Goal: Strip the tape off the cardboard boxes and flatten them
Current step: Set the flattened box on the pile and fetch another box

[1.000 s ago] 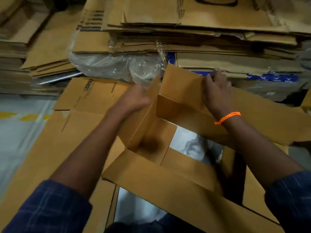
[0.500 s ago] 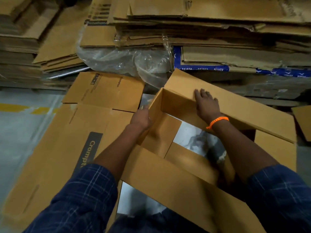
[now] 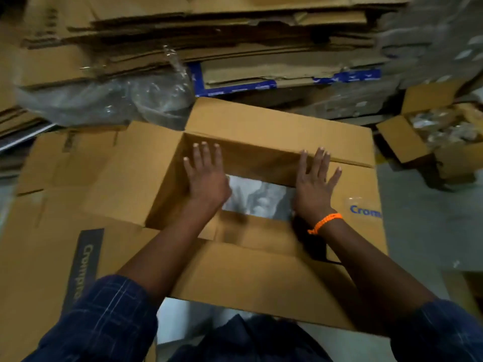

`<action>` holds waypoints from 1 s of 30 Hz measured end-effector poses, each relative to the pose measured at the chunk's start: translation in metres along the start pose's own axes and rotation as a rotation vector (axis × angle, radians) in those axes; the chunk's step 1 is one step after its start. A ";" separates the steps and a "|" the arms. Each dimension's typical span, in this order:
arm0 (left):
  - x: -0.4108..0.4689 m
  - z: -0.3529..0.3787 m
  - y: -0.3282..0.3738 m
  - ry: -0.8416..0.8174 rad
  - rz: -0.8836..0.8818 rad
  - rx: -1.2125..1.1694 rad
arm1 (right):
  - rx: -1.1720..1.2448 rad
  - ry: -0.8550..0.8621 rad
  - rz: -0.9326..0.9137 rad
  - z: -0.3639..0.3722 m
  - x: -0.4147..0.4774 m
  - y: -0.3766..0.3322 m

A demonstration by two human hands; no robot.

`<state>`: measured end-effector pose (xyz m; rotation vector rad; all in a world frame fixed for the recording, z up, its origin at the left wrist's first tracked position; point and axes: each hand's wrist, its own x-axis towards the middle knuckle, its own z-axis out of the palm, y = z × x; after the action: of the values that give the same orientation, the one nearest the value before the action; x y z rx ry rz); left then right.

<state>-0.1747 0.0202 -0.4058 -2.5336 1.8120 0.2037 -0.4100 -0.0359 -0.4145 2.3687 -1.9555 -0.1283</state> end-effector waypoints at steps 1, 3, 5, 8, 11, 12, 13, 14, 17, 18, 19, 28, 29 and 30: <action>0.000 -0.001 0.029 -0.074 0.117 -0.037 | -0.007 -0.018 0.060 0.002 -0.012 0.019; -0.007 0.001 0.088 -0.271 0.344 -0.133 | 0.031 -0.083 0.193 -0.003 -0.033 0.052; -0.021 0.003 0.140 -0.419 0.497 -0.243 | 0.170 -0.138 0.277 -0.018 -0.042 0.077; -0.049 -0.002 0.199 -0.500 0.573 -0.342 | 0.319 -0.004 0.182 -0.048 -0.041 0.117; -0.074 -0.010 0.236 -0.534 0.515 -0.376 | 0.504 0.058 0.178 -0.077 -0.034 0.173; -0.081 -0.011 0.244 -0.557 0.468 -0.380 | 0.588 0.042 0.192 -0.082 -0.032 0.197; -0.089 -0.012 0.252 -0.587 0.430 -0.377 | 0.695 0.014 0.216 -0.083 -0.030 0.223; -0.098 -0.011 0.258 -0.617 0.405 -0.364 | 0.825 -0.032 0.265 -0.079 -0.030 0.250; -0.121 -0.001 0.274 -0.701 0.358 -0.386 | 1.216 -0.217 0.464 -0.037 -0.039 0.311; -0.127 0.004 0.280 -0.719 0.336 -0.415 | 1.181 -0.287 0.535 -0.017 -0.043 0.319; -0.133 0.010 0.285 -0.733 0.310 -0.444 | 1.020 -0.346 0.591 0.007 -0.045 0.322; -0.154 0.033 0.327 -0.582 0.091 -0.967 | 1.238 -0.727 0.212 0.041 -0.088 0.247; -0.154 0.032 0.328 -0.607 0.024 -1.017 | 1.298 -0.776 0.215 0.043 -0.087 0.245; -0.154 0.032 0.327 -0.631 -0.037 -1.054 | 1.288 -0.751 0.226 0.041 -0.086 0.243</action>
<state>-0.5348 0.0616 -0.4003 -2.4216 1.5625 2.1338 -0.6680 0.0022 -0.4281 2.9477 -3.3999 0.4848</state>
